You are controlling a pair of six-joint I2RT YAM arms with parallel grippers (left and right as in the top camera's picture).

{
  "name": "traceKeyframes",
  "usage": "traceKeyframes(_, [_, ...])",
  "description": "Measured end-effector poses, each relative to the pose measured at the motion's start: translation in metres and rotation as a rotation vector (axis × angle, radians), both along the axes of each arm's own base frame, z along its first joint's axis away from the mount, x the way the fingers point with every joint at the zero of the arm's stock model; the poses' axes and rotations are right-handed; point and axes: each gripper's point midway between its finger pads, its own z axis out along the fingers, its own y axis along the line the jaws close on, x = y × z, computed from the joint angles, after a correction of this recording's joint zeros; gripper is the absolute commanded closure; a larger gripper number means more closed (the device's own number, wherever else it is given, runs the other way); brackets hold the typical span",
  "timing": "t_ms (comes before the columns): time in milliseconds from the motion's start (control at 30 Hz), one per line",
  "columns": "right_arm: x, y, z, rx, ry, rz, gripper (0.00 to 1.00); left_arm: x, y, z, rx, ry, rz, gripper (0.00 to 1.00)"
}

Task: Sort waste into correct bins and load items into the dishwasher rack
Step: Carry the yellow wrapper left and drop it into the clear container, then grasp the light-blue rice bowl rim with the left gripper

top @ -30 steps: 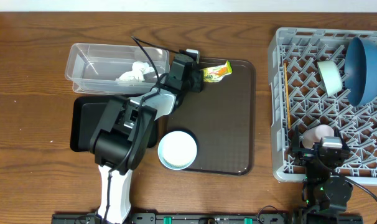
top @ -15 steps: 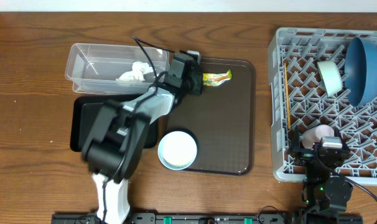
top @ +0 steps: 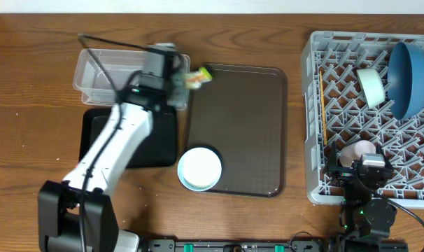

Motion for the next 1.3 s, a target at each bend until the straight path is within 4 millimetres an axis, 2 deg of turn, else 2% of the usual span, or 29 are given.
traceKeyframes(33, [0.0,0.0,0.0,0.0,0.0,0.0,0.01,0.002,0.018,0.0,0.003,0.0,0.048,0.94])
traceKeyframes(67, [0.0,0.0,0.0,0.0,0.0,0.0,0.01,0.004,0.029,0.0,0.005,-0.003,0.081,0.88])
traceKeyframes(100, [0.0,0.0,0.0,0.0,0.0,0.0,0.01,0.006,0.042,0.001,0.007,-0.007,0.119,0.76])
traceKeyframes(133, [0.0,0.0,0.0,0.0,0.0,0.0,0.01,0.006,0.05,0.001,0.014,-0.009,0.134,0.72])
traceKeyframes(167, [0.0,0.0,0.0,0.0,0.0,0.0,0.01,0.007,0.057,0.002,0.013,-0.013,0.154,0.64])
traceKeyframes(233, [0.0,0.0,0.0,0.0,0.0,0.0,0.01,0.007,0.064,0.002,0.018,-0.013,0.173,0.36])
traceKeyframes(367, [0.0,0.0,0.0,0.0,0.0,0.0,0.01,-0.003,0.059,-0.003,0.012,0.031,0.159,0.34])
traceKeyframes(467, [0.0,0.0,0.0,0.0,0.0,0.0,0.01,-0.026,0.036,0.0,-0.048,0.094,0.082,0.34])
traceKeyframes(567, [0.0,0.0,0.0,0.0,0.0,0.0,0.01,-0.057,0.004,0.025,-0.132,0.114,-0.03,0.35])
traceKeyframes(667, [0.0,0.0,0.0,0.0,0.0,0.0,0.01,-0.093,-0.02,0.05,-0.183,0.122,-0.116,0.37])
traceKeyframes(800, [0.0,0.0,0.0,0.0,0.0,0.0,0.01,-0.14,-0.04,0.056,-0.216,0.209,-0.175,0.42])
traceKeyframes(900, [0.0,0.0,0.0,0.0,0.0,0.0,0.01,-0.172,-0.057,0.042,-0.215,0.338,-0.209,0.44])
traceKeyframes(967, [0.0,0.0,0.0,0.0,0.0,0.0,0.01,-0.186,-0.075,0.03,-0.205,0.398,-0.251,0.44])
traceKeyframes(1200, [0.0,0.0,0.0,0.0,0.0,0.0,0.01,-0.217,-0.139,-0.02,-0.073,0.525,-0.441,0.44])
traceKeyframes(1300, [0.0,0.0,0.0,0.0,0.0,0.0,0.01,-0.223,-0.153,-0.046,0.016,0.564,-0.469,0.44])
